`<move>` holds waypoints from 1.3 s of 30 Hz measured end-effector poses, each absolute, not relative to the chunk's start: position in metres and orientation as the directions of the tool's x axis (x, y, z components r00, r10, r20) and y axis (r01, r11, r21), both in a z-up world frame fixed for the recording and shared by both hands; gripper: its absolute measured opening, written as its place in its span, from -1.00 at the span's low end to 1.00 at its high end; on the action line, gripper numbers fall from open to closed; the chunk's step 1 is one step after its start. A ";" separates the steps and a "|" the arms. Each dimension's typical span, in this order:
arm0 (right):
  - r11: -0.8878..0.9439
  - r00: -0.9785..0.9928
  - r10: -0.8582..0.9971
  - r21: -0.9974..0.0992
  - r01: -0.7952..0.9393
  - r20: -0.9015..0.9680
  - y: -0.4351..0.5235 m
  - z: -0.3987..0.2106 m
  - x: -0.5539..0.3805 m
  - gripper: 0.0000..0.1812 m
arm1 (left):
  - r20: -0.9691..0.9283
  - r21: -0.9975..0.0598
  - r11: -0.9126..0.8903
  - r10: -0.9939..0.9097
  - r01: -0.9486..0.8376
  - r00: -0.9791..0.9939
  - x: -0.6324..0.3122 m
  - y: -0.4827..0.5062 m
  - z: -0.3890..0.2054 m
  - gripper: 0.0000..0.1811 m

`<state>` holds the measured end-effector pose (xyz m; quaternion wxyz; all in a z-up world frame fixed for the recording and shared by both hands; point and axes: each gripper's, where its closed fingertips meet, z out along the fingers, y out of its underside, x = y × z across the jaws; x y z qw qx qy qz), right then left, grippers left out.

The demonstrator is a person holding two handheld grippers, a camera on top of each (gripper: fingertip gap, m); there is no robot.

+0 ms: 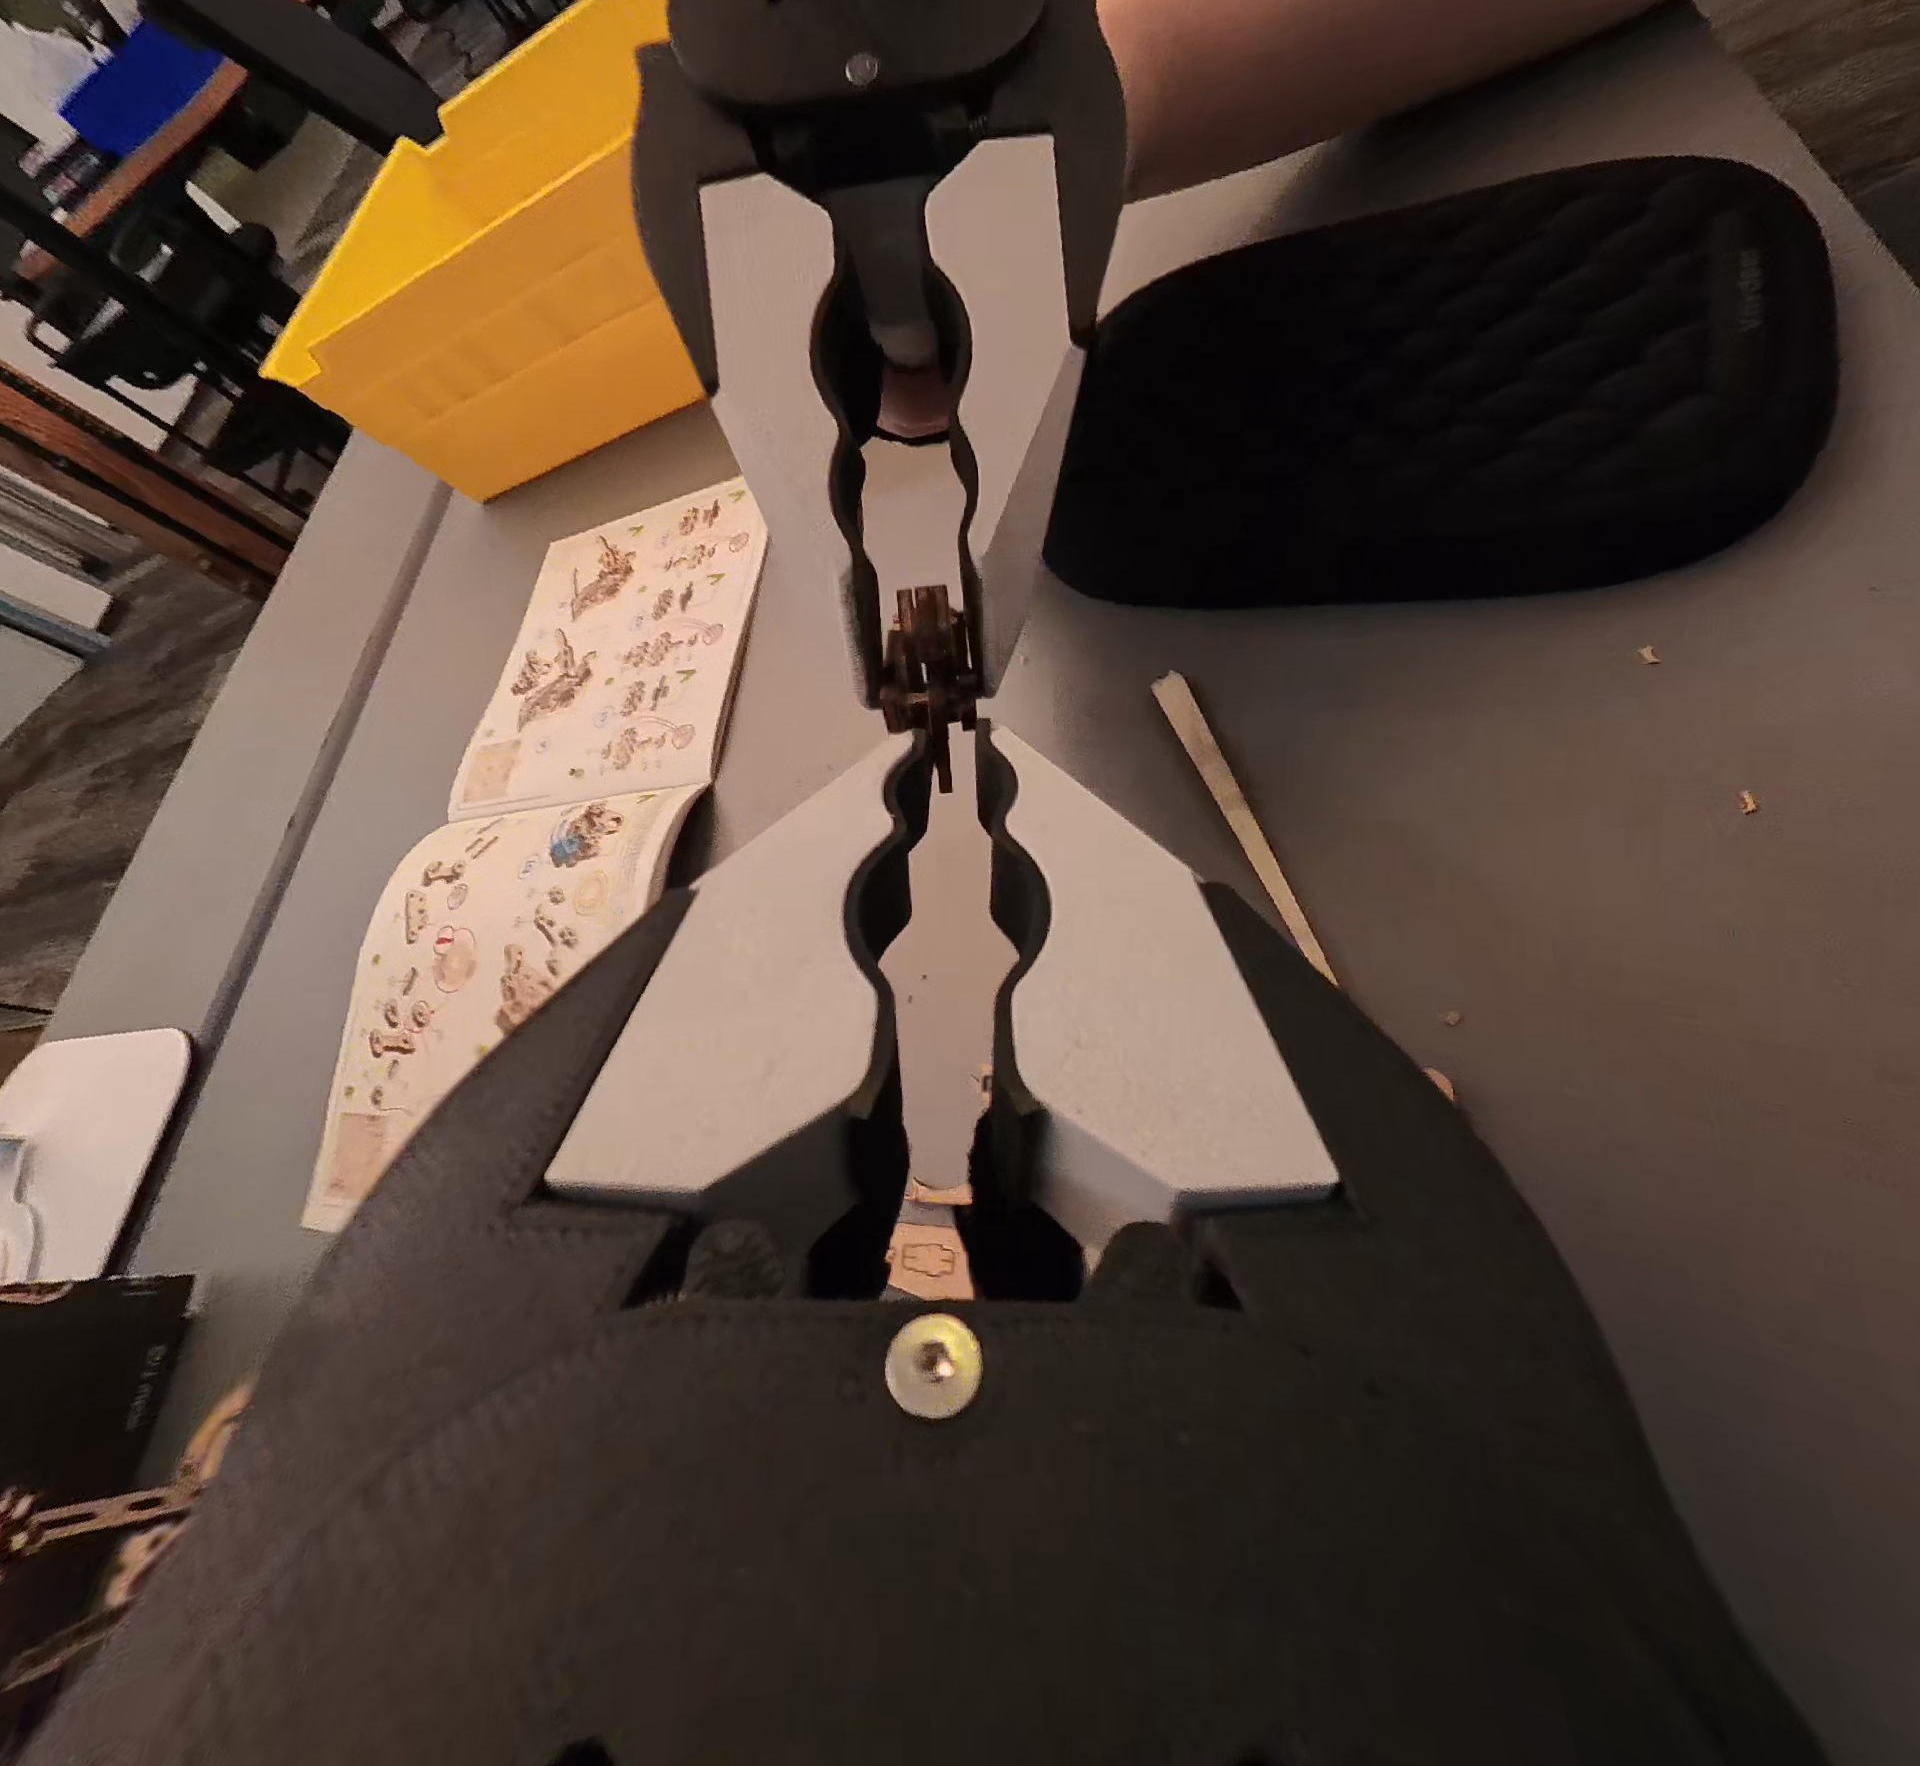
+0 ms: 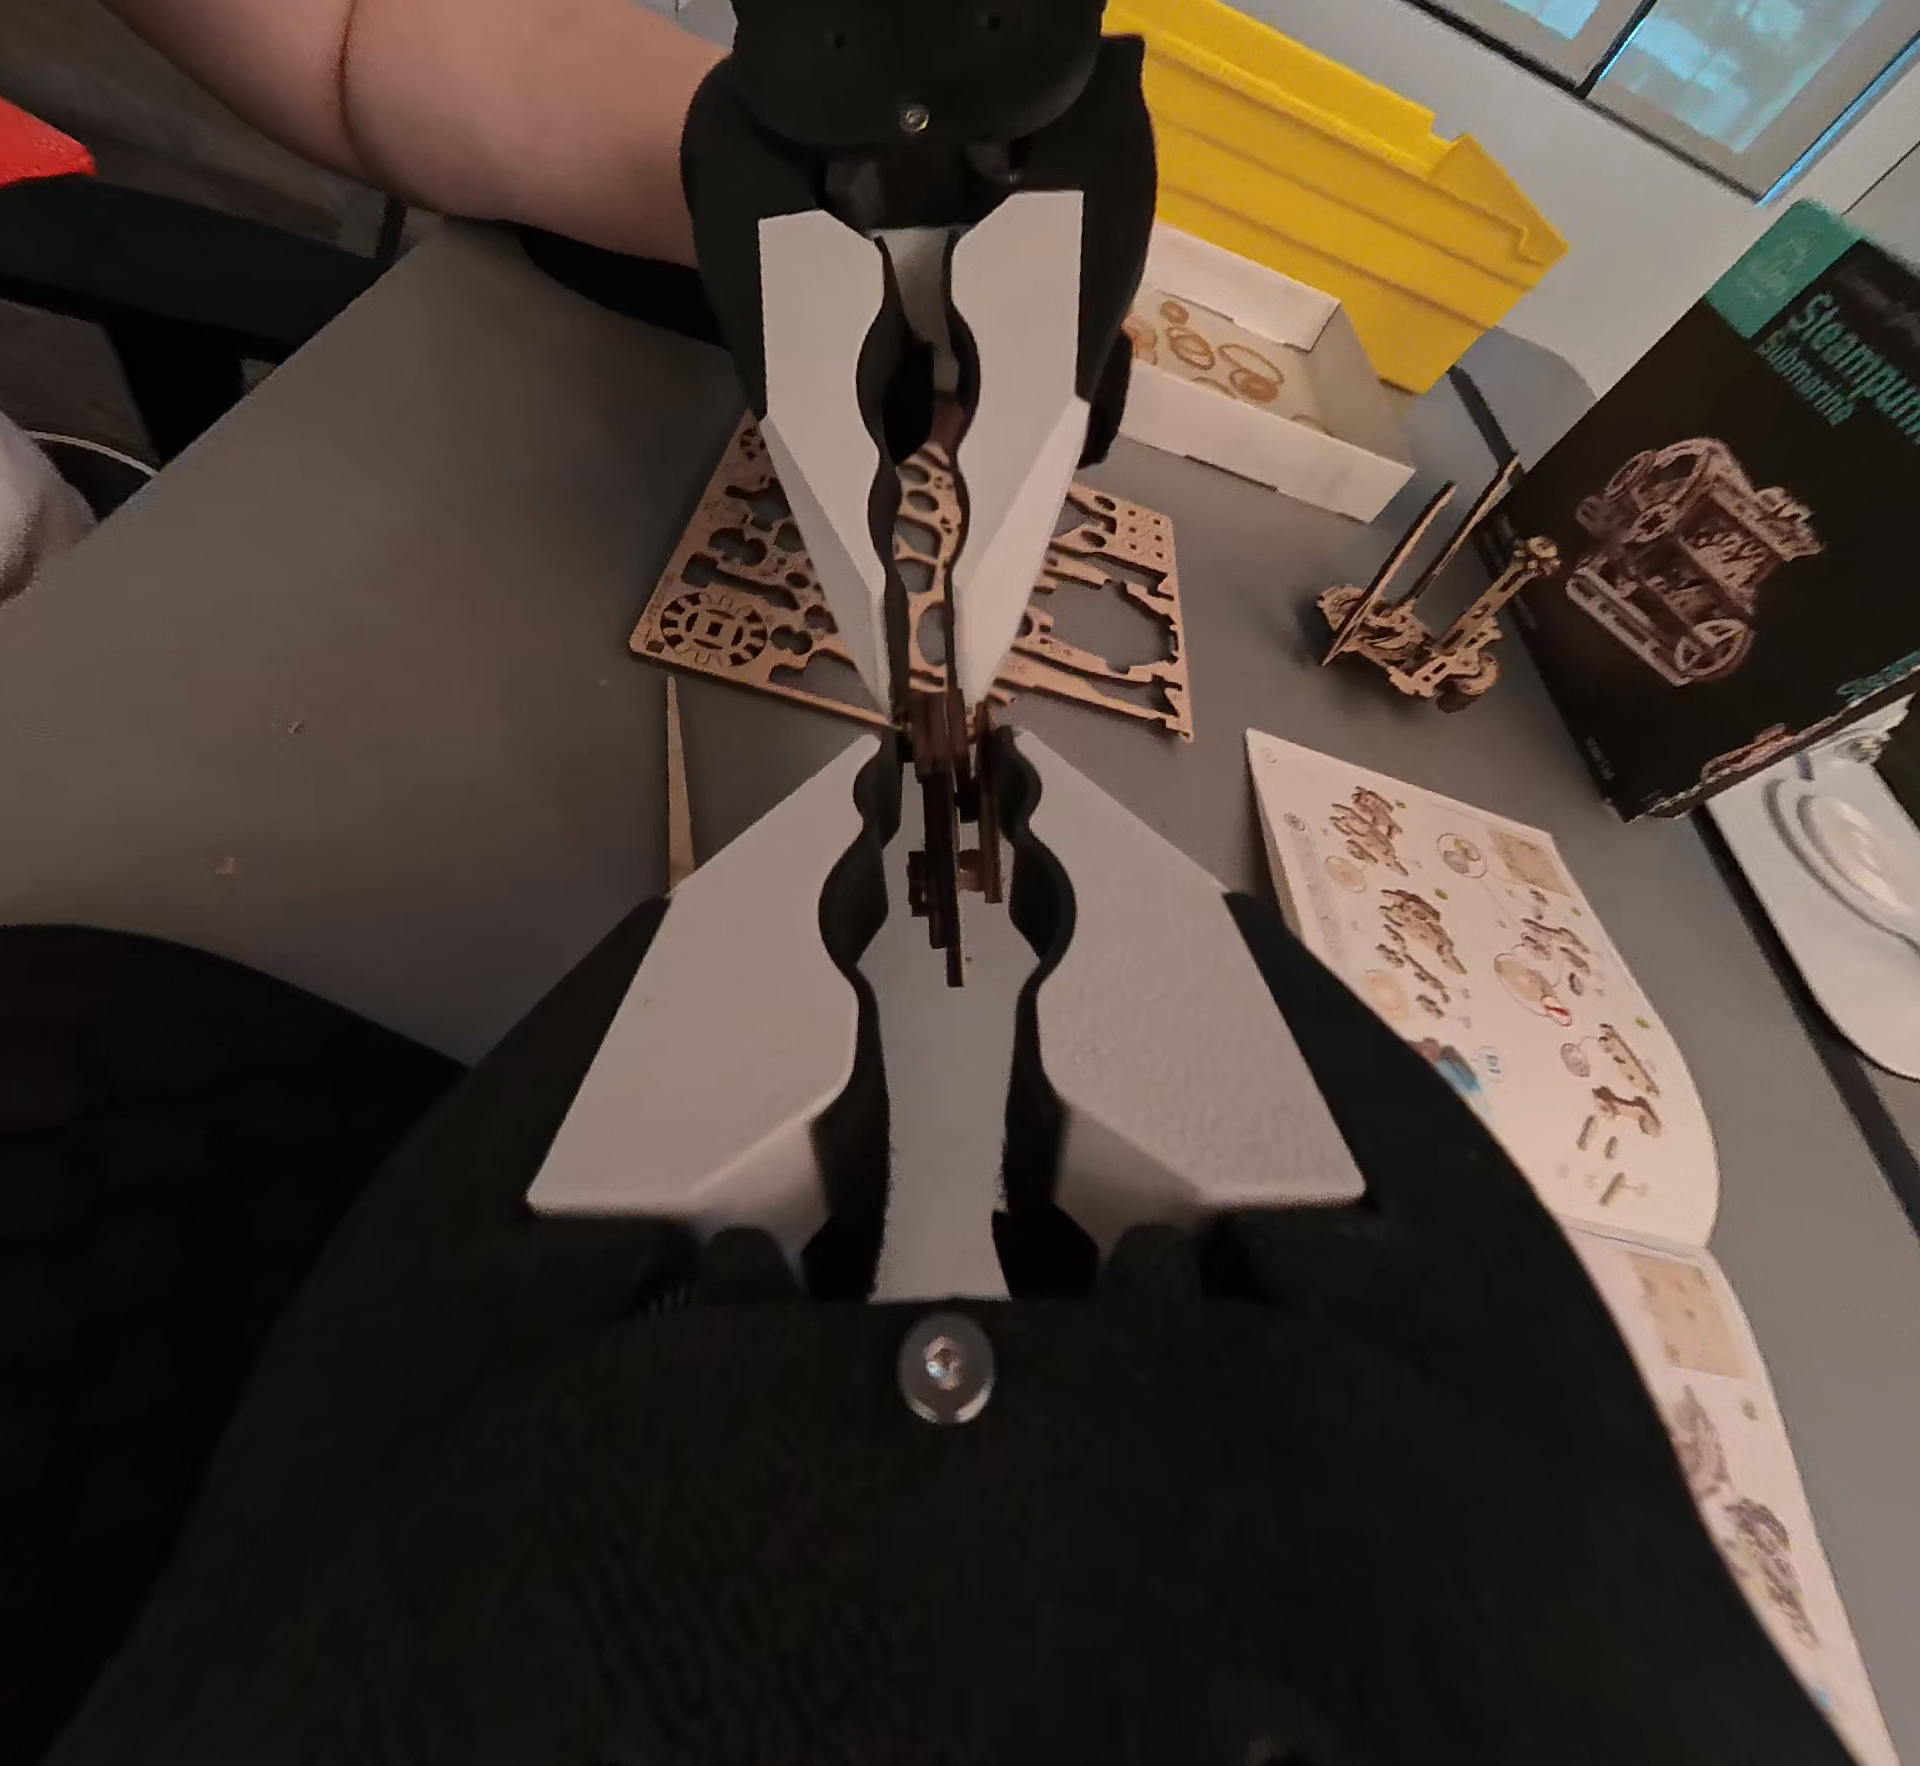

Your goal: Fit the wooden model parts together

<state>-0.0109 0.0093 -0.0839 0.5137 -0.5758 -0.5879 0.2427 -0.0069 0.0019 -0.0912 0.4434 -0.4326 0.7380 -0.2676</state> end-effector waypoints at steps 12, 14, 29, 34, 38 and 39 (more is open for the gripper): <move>0.178 0.217 0.929 -0.878 0.444 0.298 0.018 -0.098 -0.008 -0.73 | -0.254 -0.842 0.329 -0.941 -0.429 -0.223 -0.006 0.002 -0.093 -0.94; 0.169 0.232 0.926 -0.877 0.449 0.297 0.022 -0.099 -0.005 -0.71 | -0.165 -0.862 0.241 -0.965 -0.446 -0.202 -0.005 0.005 -0.093 -0.94; -0.041 0.431 0.870 -0.837 0.546 0.238 0.049 -0.109 0.008 -0.73 | 0.613 -0.653 -0.636 -0.763 -0.411 0.205 -0.009 0.055 -0.124 -0.94; -0.090 0.447 0.856 -0.776 0.625 0.260 0.050 -0.123 0.003 -0.84 | 0.675 -0.583 -0.694 -0.703 -0.423 0.223 -0.008 0.052 -0.133 -0.93; -0.029 0.391 0.844 -0.698 0.716 0.366 0.050 -0.138 0.002 -0.84 | 0.653 -0.589 -0.681 -0.718 -0.435 0.240 -0.009 0.053 -0.136 -0.92; -0.016 0.382 0.836 -0.679 0.734 0.393 0.052 -0.141 0.003 -0.82 | 0.655 -0.583 -0.681 -0.717 -0.443 0.239 -0.009 0.052 -0.138 -0.92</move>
